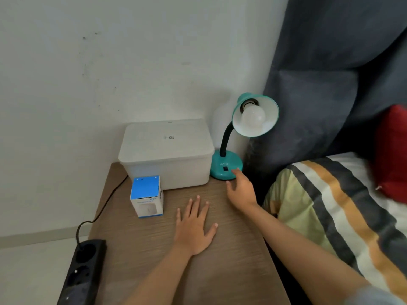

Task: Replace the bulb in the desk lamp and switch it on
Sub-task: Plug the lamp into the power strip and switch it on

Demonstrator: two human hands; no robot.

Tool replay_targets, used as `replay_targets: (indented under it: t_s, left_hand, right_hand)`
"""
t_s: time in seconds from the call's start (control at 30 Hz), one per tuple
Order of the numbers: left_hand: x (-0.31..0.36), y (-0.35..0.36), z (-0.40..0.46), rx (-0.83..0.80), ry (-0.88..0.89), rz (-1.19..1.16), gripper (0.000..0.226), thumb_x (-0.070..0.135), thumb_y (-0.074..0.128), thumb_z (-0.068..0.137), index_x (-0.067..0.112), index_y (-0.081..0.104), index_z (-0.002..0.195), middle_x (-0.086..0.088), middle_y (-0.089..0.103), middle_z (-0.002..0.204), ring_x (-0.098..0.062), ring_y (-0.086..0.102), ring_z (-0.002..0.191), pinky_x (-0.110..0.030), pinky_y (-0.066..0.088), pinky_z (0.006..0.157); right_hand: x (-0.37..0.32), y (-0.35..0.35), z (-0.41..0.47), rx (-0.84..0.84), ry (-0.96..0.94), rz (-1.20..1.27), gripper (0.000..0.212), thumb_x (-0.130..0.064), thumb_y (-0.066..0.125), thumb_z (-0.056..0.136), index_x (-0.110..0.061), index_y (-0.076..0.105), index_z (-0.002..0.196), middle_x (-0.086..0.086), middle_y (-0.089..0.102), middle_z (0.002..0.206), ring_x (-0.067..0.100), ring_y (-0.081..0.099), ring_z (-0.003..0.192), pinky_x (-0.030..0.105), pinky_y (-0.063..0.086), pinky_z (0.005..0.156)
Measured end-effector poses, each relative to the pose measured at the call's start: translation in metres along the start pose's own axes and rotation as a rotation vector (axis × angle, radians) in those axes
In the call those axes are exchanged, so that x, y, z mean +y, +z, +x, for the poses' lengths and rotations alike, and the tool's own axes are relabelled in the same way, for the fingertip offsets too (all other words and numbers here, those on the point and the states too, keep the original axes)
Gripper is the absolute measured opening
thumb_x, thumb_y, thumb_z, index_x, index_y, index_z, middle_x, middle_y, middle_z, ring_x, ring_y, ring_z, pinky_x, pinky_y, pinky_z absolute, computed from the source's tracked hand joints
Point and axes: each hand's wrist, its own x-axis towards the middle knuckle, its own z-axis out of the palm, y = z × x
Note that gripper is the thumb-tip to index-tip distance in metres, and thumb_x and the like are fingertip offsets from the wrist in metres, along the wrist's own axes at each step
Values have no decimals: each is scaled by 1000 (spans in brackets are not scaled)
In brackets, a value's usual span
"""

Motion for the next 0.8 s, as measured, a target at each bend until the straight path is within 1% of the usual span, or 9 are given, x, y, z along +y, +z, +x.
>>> replay_targets:
  t_s: [0.13,0.2,0.27,0.37,0.53,0.63,0.7,0.8]
  left_hand:
    - [-1,2,4,16,-3,-4,69,65,29,84,37,9,144,7,-2,158,-16,-5,144,-52,1,116]
    - [-1,2,5,23,-5,-10,69,65,30,83,38,10,143,7,-1,158,-16,-4,144,-52,2,116]
    - [-1,3,5,30,-9,-18,69,65,31,82,39,12,143,7,0,158,-16,-3,144,-51,2,116]
    - [-2,4,6,36,-16,-20,69,65,31,82,39,13,142,7,0,158,-16,-3,144,-51,2,116]
    - [-2,5,6,35,-12,-20,69,66,30,82,39,12,143,7,-2,158,-15,-4,144,-51,2,117]
    - [-1,6,6,52,-35,13,70,66,31,81,40,12,143,7,0,158,-15,-2,144,-49,3,116]
    - [-1,8,6,58,-50,25,71,66,32,80,39,13,143,7,1,158,-15,-2,144,-48,3,116]
    - [0,10,6,63,-54,26,71,65,33,80,40,13,143,7,1,158,-14,-2,144,-48,3,116]
  right_hand:
    - [1,18,29,-51,-63,-51,50,-19,51,93,-10,37,140,12,32,151,24,18,144,33,13,117]
    - [3,29,35,-41,-44,-31,47,-16,49,94,-9,39,139,12,32,151,25,16,145,31,9,116]
    - [5,39,37,20,-15,14,44,-13,49,94,-8,42,137,13,35,150,25,18,144,27,7,115]
    - [9,45,37,90,12,83,43,-9,51,92,-7,44,135,11,40,147,23,22,143,22,9,112]
    - [12,46,38,88,66,131,44,-12,52,93,-7,43,135,9,38,148,19,21,143,20,10,109]
    - [14,49,38,116,33,121,42,-10,50,93,0,45,133,13,44,143,24,25,142,18,11,108]
    - [15,50,37,123,10,113,43,-9,49,93,3,42,133,15,48,139,25,27,141,15,12,106]
    - [15,50,35,125,-17,81,42,-8,47,93,2,41,134,15,46,141,25,25,142,16,13,105]
